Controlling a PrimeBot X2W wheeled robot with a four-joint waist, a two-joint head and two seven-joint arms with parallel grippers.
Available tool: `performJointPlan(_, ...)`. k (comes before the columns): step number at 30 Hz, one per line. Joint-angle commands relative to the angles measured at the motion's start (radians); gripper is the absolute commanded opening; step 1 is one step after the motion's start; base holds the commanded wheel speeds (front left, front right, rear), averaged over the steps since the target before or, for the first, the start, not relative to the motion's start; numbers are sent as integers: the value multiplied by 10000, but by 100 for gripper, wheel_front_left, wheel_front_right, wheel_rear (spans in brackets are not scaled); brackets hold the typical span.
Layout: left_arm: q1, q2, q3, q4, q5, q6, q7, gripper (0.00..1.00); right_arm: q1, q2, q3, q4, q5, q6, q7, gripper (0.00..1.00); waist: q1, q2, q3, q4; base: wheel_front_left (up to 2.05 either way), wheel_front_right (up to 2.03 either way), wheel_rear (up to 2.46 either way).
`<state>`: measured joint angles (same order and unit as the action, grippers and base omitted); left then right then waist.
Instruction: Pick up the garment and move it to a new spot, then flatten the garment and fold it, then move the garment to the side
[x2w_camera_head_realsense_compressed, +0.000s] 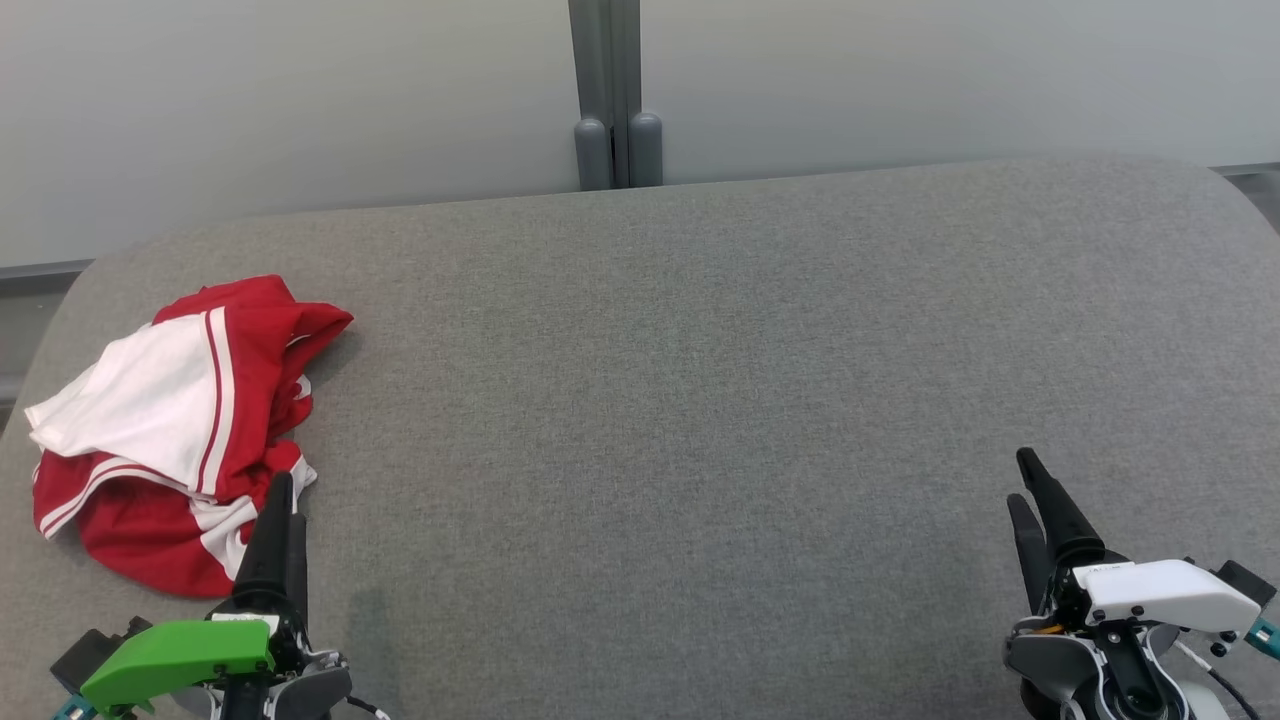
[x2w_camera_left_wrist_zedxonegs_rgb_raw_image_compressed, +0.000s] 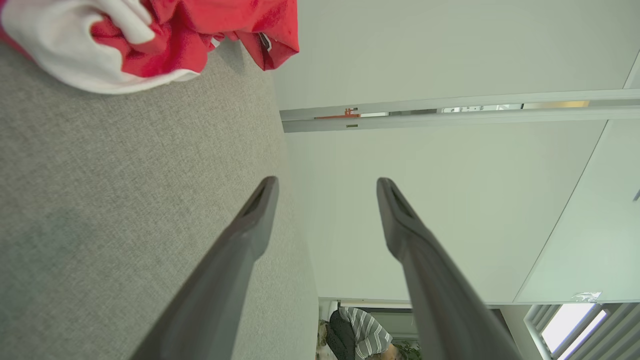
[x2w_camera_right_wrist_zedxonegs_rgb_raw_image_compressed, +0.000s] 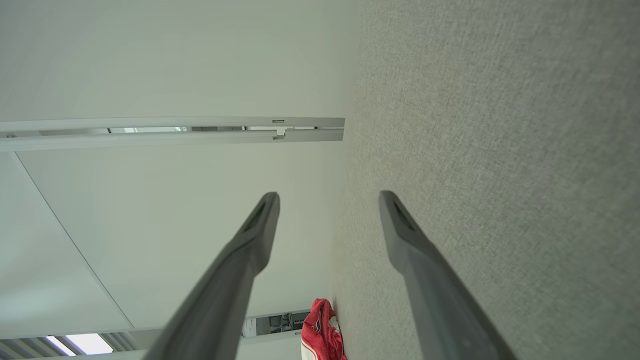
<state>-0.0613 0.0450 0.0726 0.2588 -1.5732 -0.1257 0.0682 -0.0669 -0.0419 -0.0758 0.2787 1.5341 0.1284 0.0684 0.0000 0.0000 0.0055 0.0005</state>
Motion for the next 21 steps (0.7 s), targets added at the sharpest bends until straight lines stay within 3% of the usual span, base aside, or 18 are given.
performJointPlan(1, -110, 136, -28, -267, 461, -14, -132, 100, -242, -74, 19, -261, -578, 20, -131, 100, 0, 0, 7, 2, 0, 0, 0)
performJointPlan(21, 257, 24, -86, -1309, 5170, 22, -972, 100, -31, -56, 792, -1192, -5203, 23, -970, 100, 0, 0, 19, -39, 0, 0, 0)
